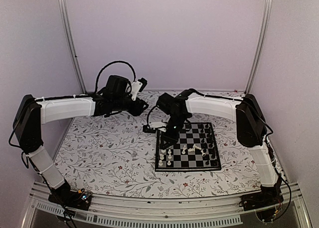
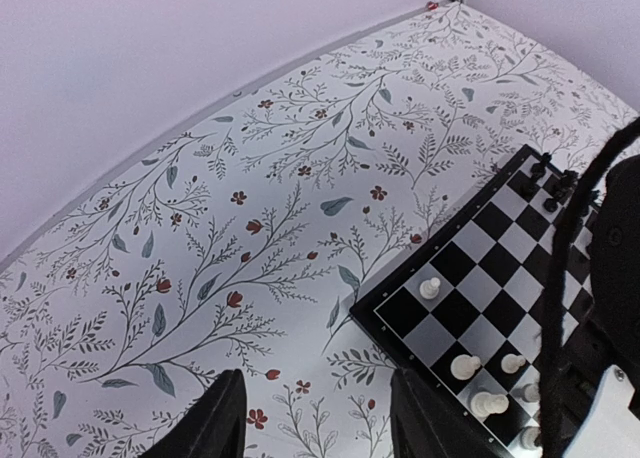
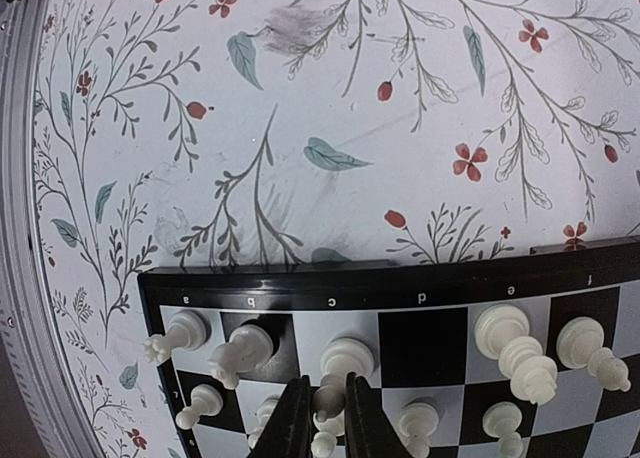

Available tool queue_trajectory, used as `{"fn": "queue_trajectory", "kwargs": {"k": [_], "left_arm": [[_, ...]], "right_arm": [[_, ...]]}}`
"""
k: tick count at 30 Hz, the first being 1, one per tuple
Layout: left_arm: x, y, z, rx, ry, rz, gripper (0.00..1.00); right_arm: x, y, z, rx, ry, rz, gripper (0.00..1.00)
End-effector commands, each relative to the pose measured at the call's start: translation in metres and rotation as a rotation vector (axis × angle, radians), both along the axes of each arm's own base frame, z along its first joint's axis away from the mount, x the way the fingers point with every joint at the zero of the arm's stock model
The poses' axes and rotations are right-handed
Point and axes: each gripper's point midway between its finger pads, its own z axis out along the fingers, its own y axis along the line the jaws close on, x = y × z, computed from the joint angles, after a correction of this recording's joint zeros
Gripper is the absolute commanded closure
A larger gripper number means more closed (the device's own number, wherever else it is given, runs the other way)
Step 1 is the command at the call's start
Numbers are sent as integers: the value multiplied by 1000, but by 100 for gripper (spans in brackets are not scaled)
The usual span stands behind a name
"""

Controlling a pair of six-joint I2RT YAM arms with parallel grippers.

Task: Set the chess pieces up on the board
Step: Place the chess piece on the chessboard.

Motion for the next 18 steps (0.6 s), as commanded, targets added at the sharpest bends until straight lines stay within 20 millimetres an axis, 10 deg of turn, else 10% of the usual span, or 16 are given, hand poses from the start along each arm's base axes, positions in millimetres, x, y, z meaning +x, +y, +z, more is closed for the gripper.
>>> {"fn": "queue_trajectory", "kwargs": {"k": [1,18], "left_arm": [[4,0,15,-10,-30,4,50],[4,-1,10,-3,-21,3,49]], "right_arm": [[1,9,6,31,4,4,85],[-5,12,1,24,19,19,85]]}}
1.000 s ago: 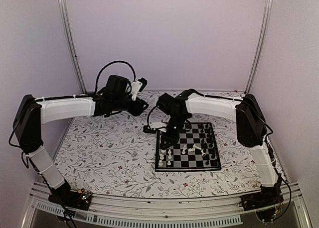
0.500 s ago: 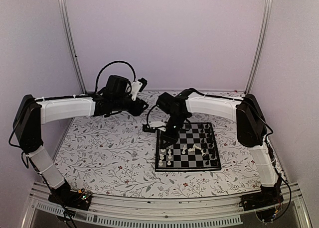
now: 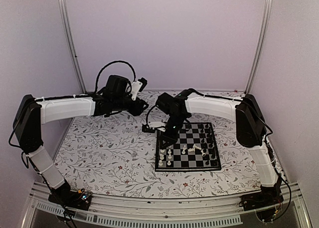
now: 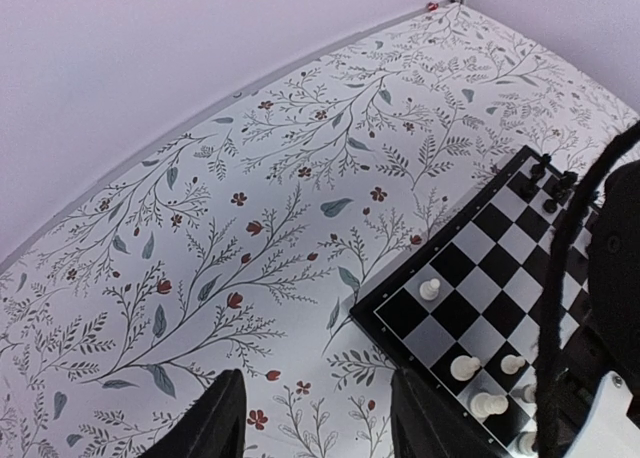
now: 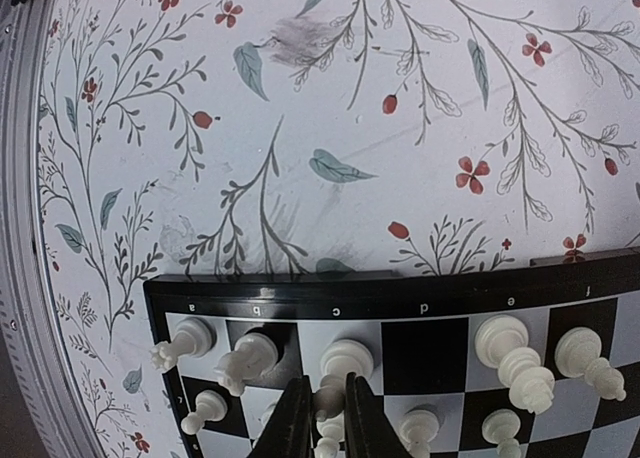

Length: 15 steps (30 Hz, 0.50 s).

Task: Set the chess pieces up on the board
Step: Place the chess piece on the chessboard.

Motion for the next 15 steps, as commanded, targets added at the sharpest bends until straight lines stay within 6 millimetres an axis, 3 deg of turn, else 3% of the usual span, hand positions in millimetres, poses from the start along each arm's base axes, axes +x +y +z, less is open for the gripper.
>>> {"fn": "queue_trajectory", "kwargs": {"k": [1,8,15], "left_arm": [[4,0,9,-1,-18,3,49],[3,-1,9,0,-18,1,49],[3,-1,9,1,-18,0,49]], "right_arm": [[-3,7,-1,10,16,10,84],[0,10,2,23,2,7,73],[7,8,47,83,-48,-13,63]]}}
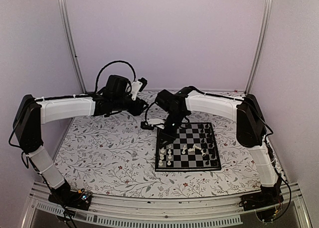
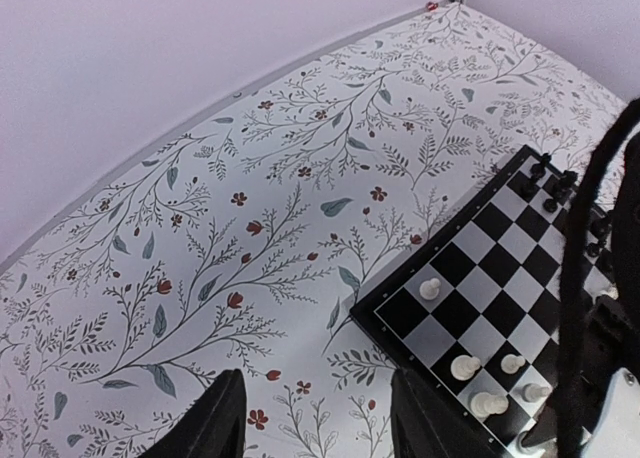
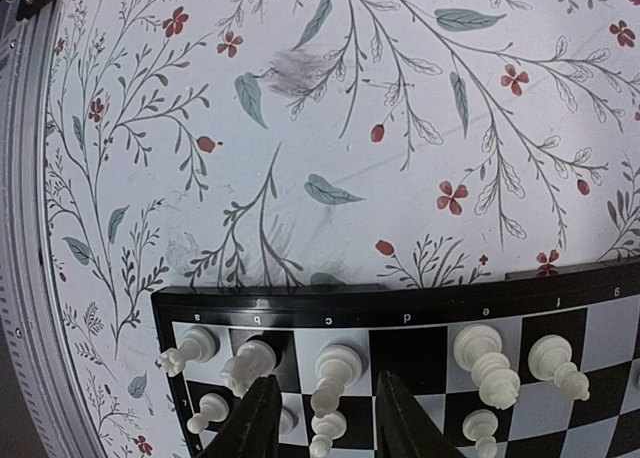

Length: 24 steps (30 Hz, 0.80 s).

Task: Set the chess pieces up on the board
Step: Place the chess piece on the chessboard, then pick up the chess piece from the chessboard.

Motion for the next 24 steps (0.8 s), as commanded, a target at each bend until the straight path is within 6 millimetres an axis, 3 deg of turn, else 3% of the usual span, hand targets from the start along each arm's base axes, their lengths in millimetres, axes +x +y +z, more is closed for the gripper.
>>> {"fn": "queue_trajectory", "kwargs": {"k": [1,5,10,15,18,24], "left_arm": [[3,-1,8,-1,-17,1,49],[3,-1,9,-3,-19,2,49],[3,-1,11,-6,-22,2,49],[3,-2,9,-5,-20,1,49],[3,-2,8,-5,-17,2,49],[3,-3,7,-4,-13,2,50]], "right_arm": [[6,-2,45,70,-41,-20,63],[24,-36,52,65,-58,-103,63],[48,-105,40,4,-69,-246,63],[46,-156,19,-84,-81,-321,63],[34,-172,2,-139,-63,-320,63],[26,-176,-13,-163,-30,-315,64]]}}
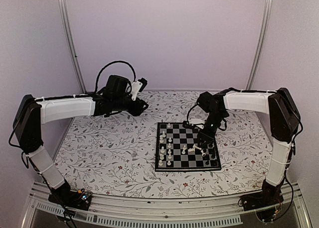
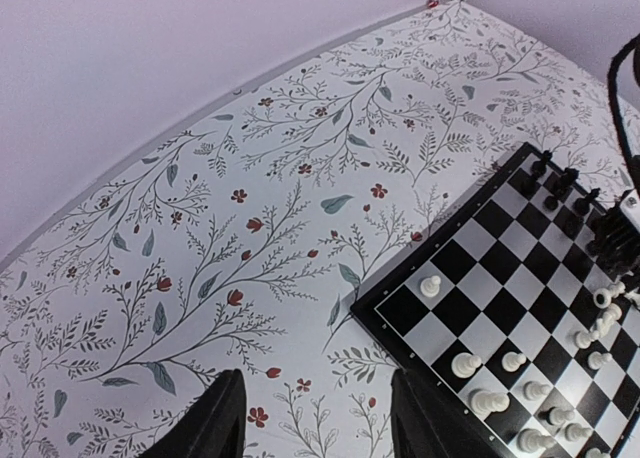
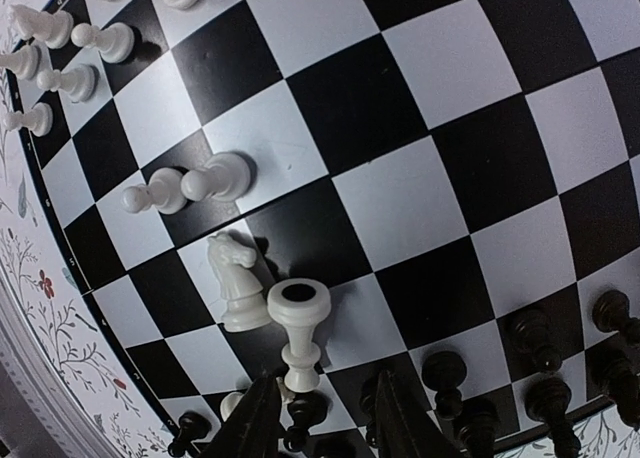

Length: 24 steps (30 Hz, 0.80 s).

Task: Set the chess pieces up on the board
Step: Pick up the chess piece from the chessboard.

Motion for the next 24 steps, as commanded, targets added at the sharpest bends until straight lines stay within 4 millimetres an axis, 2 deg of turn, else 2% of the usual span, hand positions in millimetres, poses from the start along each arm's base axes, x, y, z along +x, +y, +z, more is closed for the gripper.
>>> {"fn": "queue_trajectory", "kwargs": {"k": [1,9,18,21,24], "left_arm": [[3,-4,8,-7,-18,-1,49],[2,-4,9,-7,-22,-3,49],[1,-4,13,-9,-28,-6,49],[1,-4,13,-8,-28,-7,49],[1,-4,12,-9,-27,-6,49]], "right_arm": [[6,4,5,12,-43,7,63],[8,8,-9,-3,-21,22,64],[-3,14,-18,-19,-5,55,64],[-3,15,-22,-26,-4,57,68],[1,16,-22,-28,-17,57,78]]}}
